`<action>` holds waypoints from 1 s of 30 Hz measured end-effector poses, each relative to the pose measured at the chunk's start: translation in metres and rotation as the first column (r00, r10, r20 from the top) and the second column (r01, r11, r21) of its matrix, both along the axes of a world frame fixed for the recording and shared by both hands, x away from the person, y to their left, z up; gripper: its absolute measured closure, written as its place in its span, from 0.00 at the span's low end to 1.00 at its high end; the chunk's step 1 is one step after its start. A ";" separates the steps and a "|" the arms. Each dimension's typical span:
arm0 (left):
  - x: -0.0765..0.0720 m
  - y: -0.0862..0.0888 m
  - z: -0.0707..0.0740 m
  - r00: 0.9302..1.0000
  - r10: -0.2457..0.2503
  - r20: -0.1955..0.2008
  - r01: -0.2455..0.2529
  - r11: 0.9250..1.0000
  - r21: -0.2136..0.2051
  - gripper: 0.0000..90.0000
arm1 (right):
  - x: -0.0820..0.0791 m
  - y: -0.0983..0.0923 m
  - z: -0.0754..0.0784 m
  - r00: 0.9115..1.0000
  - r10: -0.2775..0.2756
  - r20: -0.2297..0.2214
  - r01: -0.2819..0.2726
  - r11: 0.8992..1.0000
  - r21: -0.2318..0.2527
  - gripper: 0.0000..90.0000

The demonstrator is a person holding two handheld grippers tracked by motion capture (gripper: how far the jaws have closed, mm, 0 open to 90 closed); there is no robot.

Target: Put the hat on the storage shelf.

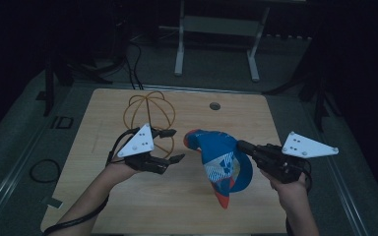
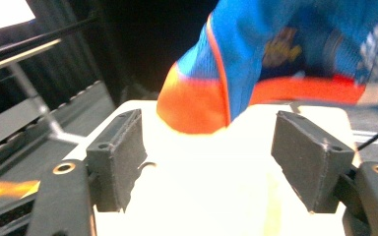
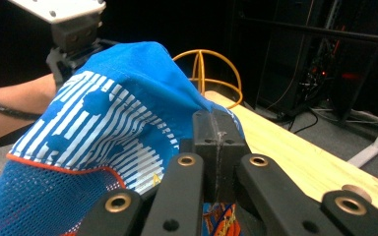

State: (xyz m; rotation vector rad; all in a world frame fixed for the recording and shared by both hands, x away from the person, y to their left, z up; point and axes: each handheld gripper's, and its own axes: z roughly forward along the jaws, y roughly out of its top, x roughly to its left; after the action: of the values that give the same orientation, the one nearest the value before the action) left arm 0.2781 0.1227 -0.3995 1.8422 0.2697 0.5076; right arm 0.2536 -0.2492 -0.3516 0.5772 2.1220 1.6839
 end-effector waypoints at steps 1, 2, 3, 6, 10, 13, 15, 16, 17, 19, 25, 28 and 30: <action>-0.001 0.004 -0.002 1.000 0.013 -0.004 -0.013 1.000 -0.002 0.28 | 0.000 0.000 0.001 1.000 -0.002 0.003 0.002 1.000 0.002 1.00; -0.003 0.007 -0.003 1.000 0.019 -0.010 -0.019 1.000 -0.007 0.24 | 0.001 0.001 0.002 1.000 -0.007 0.007 0.007 1.000 -0.002 1.00; -0.005 0.009 -0.005 0.999 0.037 -0.017 -0.037 0.999 -0.009 0.21 | 0.001 0.002 0.003 1.000 -0.008 0.010 0.008 1.000 -0.002 1.00; -0.009 0.017 -0.012 0.997 0.078 -0.021 -0.078 0.997 -0.016 0.16 | 0.004 0.005 0.007 1.000 -0.011 0.016 0.011 1.000 0.001 1.00; -0.013 0.030 -0.021 0.992 0.119 -0.045 -0.121 0.991 -0.062 0.13 | 0.009 0.010 0.012 0.999 -0.017 0.028 0.017 1.000 0.005 1.00; -0.016 0.040 -0.029 0.985 0.166 -0.049 -0.169 0.982 -0.084 0.13 | 0.013 0.015 0.017 0.999 -0.014 0.037 0.014 1.000 0.002 1.00; -0.020 0.048 -0.036 0.980 0.194 -0.051 -0.199 0.975 -0.097 0.13 | 0.016 0.019 0.020 0.999 -0.013 0.039 0.013 1.000 0.004 1.00; -0.021 0.051 -0.039 0.977 0.208 -0.055 -0.213 0.972 -0.098 0.13 | 0.018 0.020 0.021 0.999 -0.011 0.041 0.011 1.000 0.003 1.00; -0.024 0.055 -0.043 0.974 0.218 -0.063 -0.224 0.969 -0.102 0.13 | 0.019 0.022 0.022 0.999 -0.011 0.042 0.011 1.000 0.003 1.00; -0.029 0.061 -0.052 0.966 0.251 -0.062 -0.257 0.961 -0.101 0.13 | 0.022 0.025 0.025 0.999 -0.012 0.046 0.011 1.000 0.004 1.00; -0.042 0.080 -0.081 0.937 0.336 -0.100 -0.347 0.929 -0.130 0.13 | 0.033 0.033 0.033 0.999 -0.011 0.048 0.010 1.000 0.008 1.00; -0.049 0.091 -0.096 0.923 0.366 -0.122 -0.382 0.911 -0.153 0.13 | 0.039 0.038 0.039 0.998 -0.017 0.053 0.017 1.000 0.007 1.00; -0.052 0.097 -0.105 0.910 0.391 -0.139 -0.411 0.896 -0.166 0.13 | 0.044 0.041 0.043 0.998 -0.017 0.054 0.016 1.000 0.007 1.00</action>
State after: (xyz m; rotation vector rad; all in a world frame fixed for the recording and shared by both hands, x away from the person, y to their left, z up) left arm 0.2260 0.2197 -0.5044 1.6262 0.7565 0.6469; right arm 0.2973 -0.2086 -0.3083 0.5435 2.0695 1.6788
